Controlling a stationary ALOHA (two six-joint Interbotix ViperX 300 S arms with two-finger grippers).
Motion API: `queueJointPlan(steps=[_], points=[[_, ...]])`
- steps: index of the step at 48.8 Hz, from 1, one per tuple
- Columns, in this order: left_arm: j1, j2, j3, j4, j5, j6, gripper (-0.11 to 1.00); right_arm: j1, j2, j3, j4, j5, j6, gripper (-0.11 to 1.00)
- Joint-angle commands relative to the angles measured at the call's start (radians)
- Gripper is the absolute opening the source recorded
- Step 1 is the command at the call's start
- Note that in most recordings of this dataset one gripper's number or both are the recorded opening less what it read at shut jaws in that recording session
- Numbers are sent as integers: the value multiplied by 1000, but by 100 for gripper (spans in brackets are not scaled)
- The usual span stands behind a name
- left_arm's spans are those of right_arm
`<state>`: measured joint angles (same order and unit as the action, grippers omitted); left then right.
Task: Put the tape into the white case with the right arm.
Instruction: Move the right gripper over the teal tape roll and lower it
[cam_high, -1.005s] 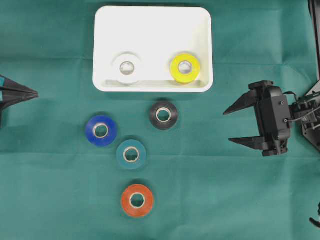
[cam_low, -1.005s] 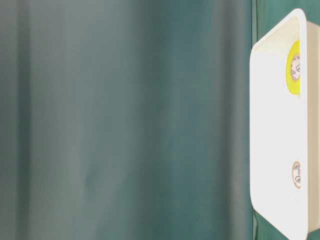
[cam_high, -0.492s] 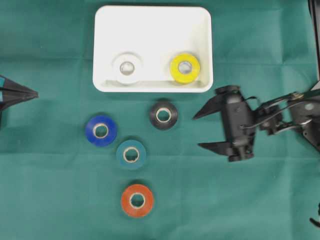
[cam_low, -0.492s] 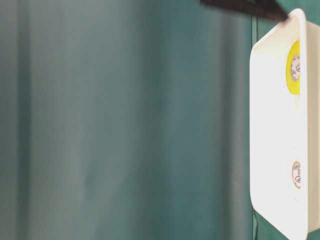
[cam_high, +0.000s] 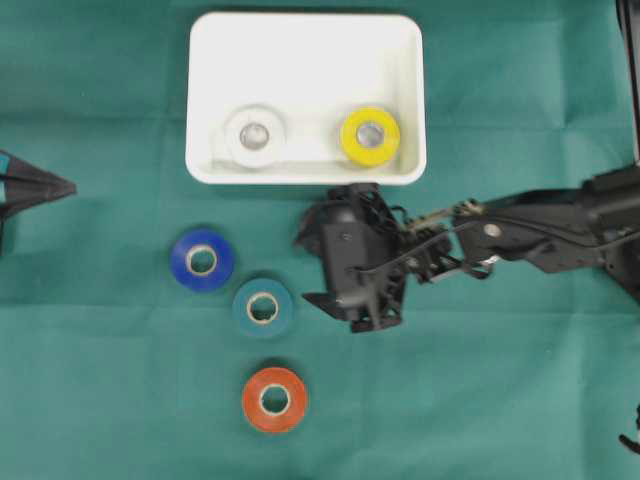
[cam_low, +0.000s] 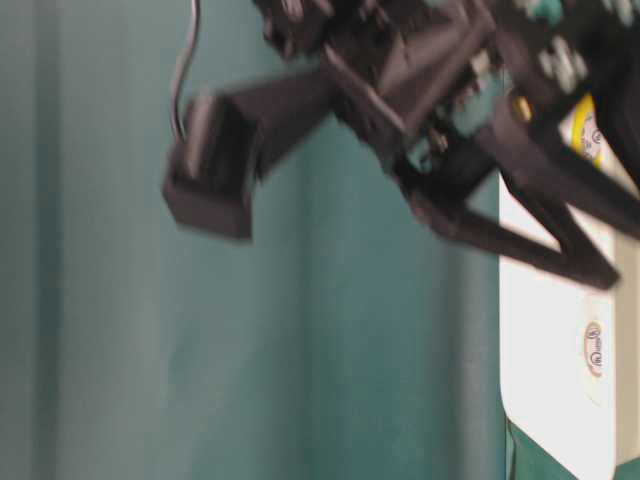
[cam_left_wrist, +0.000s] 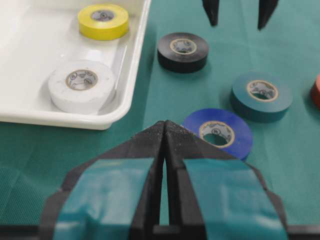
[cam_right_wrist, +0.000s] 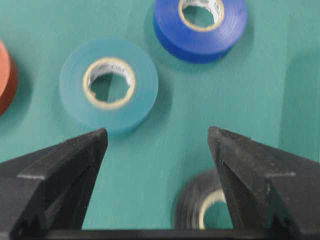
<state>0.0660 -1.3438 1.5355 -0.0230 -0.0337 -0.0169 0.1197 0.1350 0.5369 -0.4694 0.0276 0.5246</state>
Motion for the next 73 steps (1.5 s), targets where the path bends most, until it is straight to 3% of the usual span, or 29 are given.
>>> queueJointPlan(steps=[1, 16, 37, 62, 73], points=[[5, 6, -12, 0, -5, 0, 0, 3, 18, -67, -3, 5, 0, 46], [5, 5, -12, -2, -5, 0, 0, 3, 107, -176, -3, 14, 0, 46], [5, 5, -12, -2, -5, 0, 0, 9, 158, -206, -3, 28, 5, 47], [5, 5, -12, -2, -5, 0, 0, 40, 253, -321, -3, 232, 6, 47], [5, 5, -12, -2, -5, 0, 0, 40, 268, -336, -3, 244, 6, 47]])
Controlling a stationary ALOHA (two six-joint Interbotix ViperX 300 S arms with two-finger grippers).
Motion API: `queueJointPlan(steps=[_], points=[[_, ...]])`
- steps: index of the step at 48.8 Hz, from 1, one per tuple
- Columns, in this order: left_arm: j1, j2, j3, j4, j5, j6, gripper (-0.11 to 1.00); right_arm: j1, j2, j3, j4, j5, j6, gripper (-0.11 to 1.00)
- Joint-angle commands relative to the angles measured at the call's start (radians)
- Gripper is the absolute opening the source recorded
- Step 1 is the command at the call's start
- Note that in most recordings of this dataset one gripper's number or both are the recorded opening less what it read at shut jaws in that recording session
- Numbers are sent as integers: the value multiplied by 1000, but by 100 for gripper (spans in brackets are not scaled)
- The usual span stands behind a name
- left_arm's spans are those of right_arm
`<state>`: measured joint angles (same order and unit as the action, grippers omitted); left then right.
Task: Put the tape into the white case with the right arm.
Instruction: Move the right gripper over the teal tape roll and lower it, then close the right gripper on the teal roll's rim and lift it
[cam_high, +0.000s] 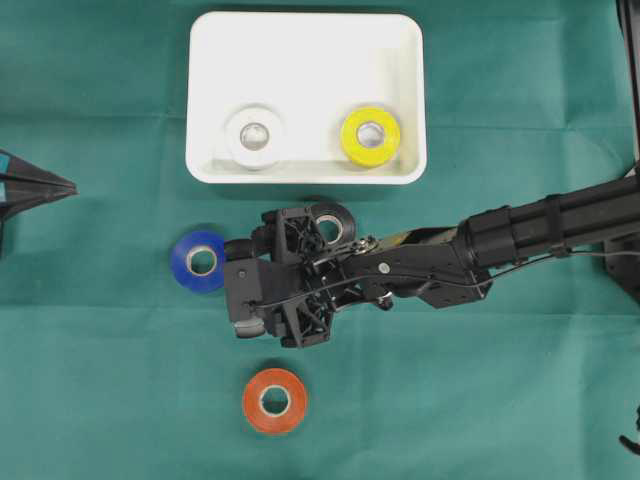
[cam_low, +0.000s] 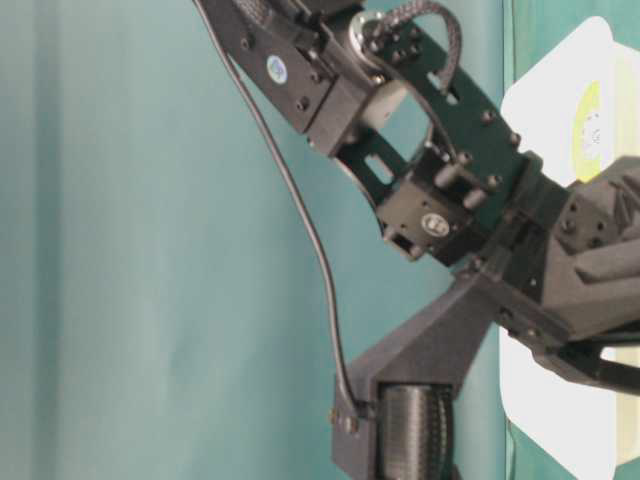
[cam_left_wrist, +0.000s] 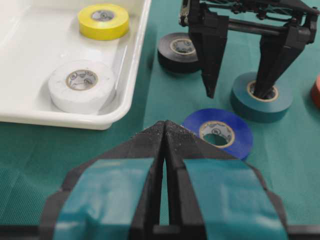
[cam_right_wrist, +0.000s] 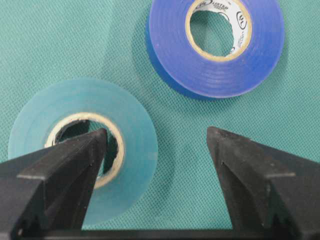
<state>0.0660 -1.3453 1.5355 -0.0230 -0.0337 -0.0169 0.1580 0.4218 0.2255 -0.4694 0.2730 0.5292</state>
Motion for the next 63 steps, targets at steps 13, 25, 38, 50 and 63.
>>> queueJointPlan(steps=[13, 25, 38, 50, 63], points=[[5, 6, -12, -2, -5, 0, 0, 3, -15, -26, -2, -2, 2, 47], [5, 6, -12, 0, -5, 0, 0, 3, -12, -26, -2, 5, 0, 28], [5, 6, -12, -2, -5, 0, 0, 12, -31, -38, 0, 41, 0, 0], [5, 6, -12, -2, -5, 0, 0, 12, -61, -38, 2, 74, 8, 0], [5, 6, -12, -2, -5, 0, 0, 11, -166, -40, 2, 140, 8, 0]])
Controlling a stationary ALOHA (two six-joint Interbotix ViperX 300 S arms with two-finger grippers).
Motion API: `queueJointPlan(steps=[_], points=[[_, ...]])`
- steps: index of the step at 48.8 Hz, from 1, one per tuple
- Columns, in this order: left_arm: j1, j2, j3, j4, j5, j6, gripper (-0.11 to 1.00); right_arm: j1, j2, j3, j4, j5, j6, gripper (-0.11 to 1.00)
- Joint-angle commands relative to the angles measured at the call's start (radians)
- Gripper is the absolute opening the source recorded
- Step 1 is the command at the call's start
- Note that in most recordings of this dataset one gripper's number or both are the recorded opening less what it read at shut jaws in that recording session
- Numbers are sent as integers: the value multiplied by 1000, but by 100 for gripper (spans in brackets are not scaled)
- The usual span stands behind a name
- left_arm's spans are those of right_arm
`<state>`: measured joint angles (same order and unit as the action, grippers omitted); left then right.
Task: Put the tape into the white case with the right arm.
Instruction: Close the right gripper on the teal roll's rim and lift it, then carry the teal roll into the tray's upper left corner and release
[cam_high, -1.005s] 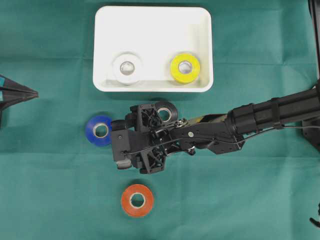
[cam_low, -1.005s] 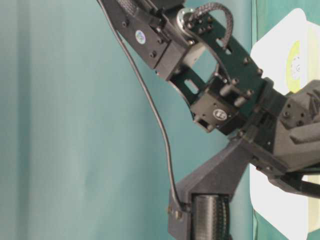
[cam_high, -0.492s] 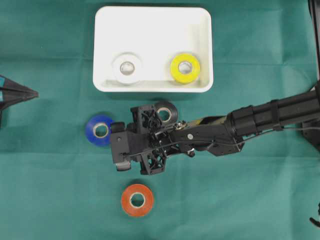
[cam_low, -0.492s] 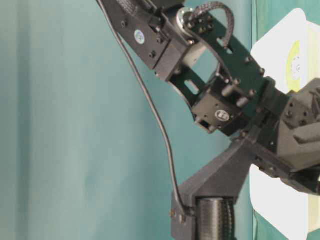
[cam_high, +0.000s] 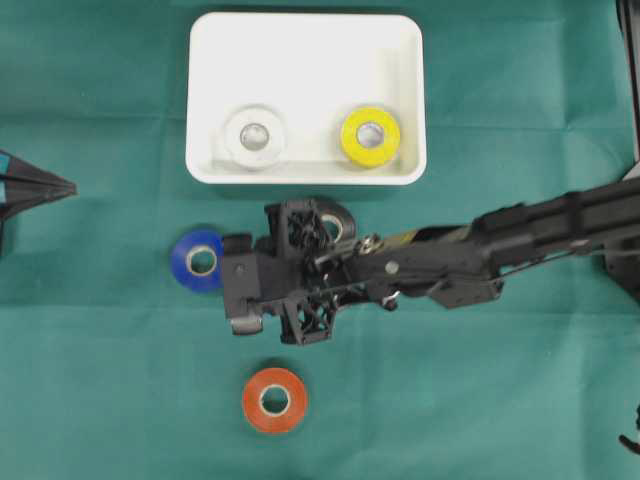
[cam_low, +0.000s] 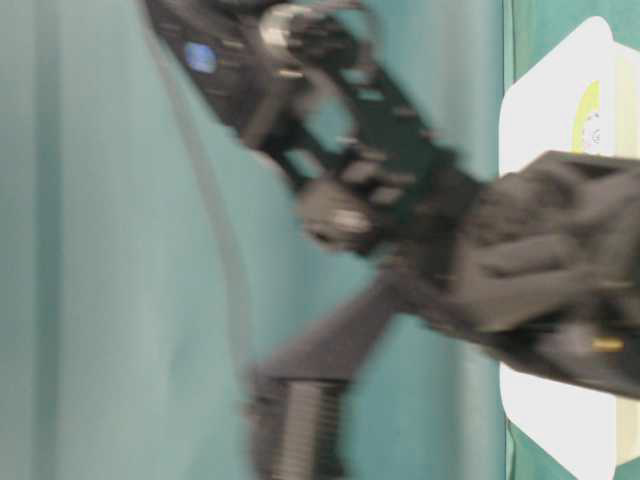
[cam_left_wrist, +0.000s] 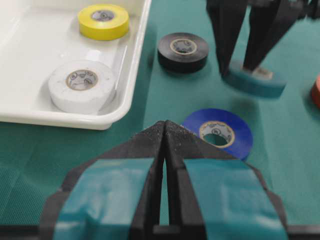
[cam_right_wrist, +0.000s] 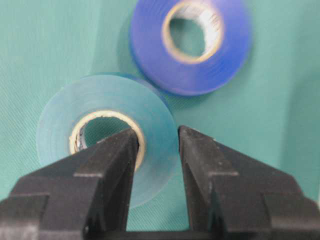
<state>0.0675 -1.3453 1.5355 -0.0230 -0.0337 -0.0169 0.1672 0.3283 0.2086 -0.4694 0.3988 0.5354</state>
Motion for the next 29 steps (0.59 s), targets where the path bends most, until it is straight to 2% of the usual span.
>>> queueJointPlan(steps=[1, 16, 29], points=[[3, 6, -12, -2, -5, 0, 0, 0, -80, -23, 2, 18, 2, 0], [3, 6, -15, -2, -5, 0, 0, -32, -97, -25, 0, 28, 3, 0], [3, 6, -12, -2, -5, 0, 0, -158, -98, -34, -2, 6, 0, 0]])
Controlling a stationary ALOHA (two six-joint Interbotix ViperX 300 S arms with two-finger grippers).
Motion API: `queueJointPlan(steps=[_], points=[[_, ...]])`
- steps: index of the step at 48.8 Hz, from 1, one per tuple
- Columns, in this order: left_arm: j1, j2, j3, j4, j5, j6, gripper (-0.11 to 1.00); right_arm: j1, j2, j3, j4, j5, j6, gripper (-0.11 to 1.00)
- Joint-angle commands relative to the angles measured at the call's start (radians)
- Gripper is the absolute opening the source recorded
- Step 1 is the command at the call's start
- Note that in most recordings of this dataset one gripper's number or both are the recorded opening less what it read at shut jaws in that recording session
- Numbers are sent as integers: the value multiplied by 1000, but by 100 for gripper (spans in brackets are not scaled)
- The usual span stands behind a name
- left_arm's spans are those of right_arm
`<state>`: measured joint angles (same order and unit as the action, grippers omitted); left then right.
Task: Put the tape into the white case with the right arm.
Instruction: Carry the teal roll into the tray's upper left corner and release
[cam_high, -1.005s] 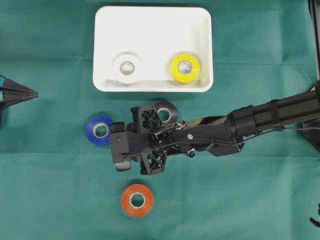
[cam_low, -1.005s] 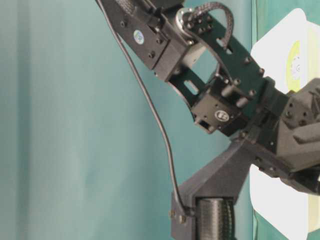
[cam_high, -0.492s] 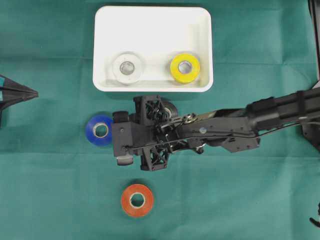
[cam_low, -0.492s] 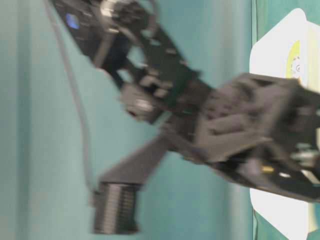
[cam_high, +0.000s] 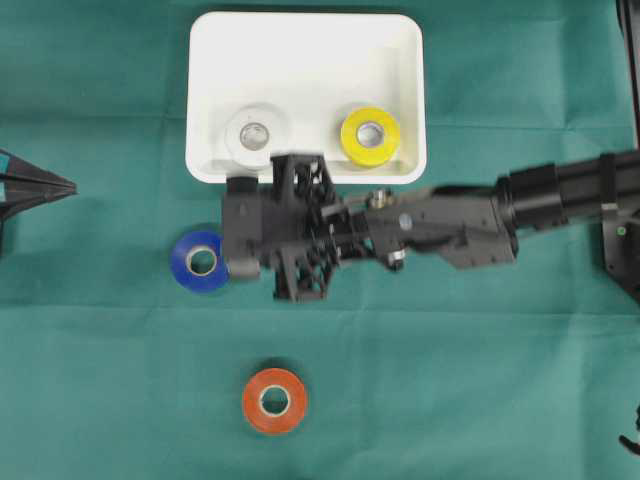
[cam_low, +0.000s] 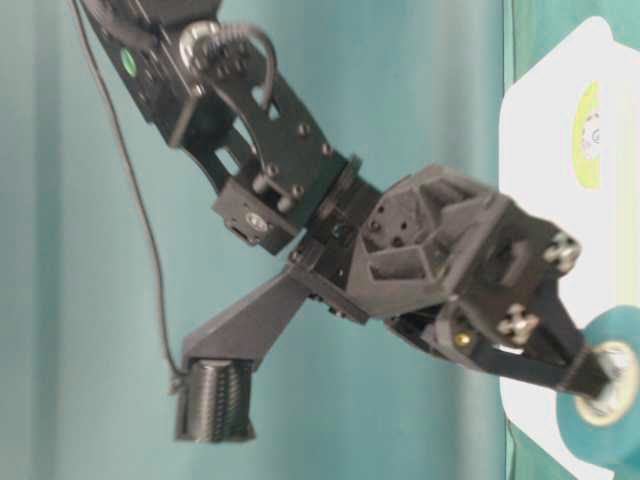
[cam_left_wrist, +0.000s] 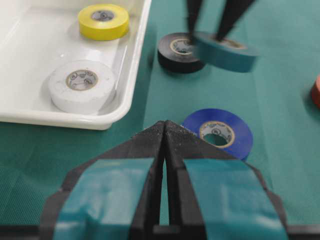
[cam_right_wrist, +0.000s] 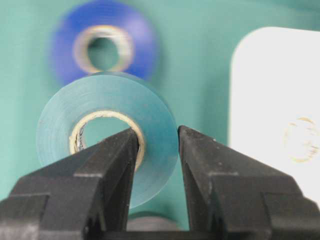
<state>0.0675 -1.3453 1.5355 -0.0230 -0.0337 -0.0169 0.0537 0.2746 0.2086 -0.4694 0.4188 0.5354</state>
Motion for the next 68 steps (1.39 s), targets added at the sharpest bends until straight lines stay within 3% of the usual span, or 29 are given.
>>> queueJointPlan(steps=[1, 18, 30, 40, 54, 68], points=[[3, 6, -15, -2, -5, 0, 0, -55, -43, -34, -2, -15, -2, 0], [3, 6, -12, 0, -5, 0, 0, -241, -43, -46, -2, -97, -8, 0], [3, 6, -12, -2, -5, 0, 0, -319, -20, -52, -3, -114, -6, 0], [3, 6, -12, -2, -5, 0, 0, -339, 15, -86, -8, -118, -12, 0], [3, 6, -11, -2, -5, 0, 0, -341, 35, -97, -55, -112, -11, 0], [3, 6, -11, -2, -5, 0, 0, -345, 41, -97, -58, -110, -9, 0]])
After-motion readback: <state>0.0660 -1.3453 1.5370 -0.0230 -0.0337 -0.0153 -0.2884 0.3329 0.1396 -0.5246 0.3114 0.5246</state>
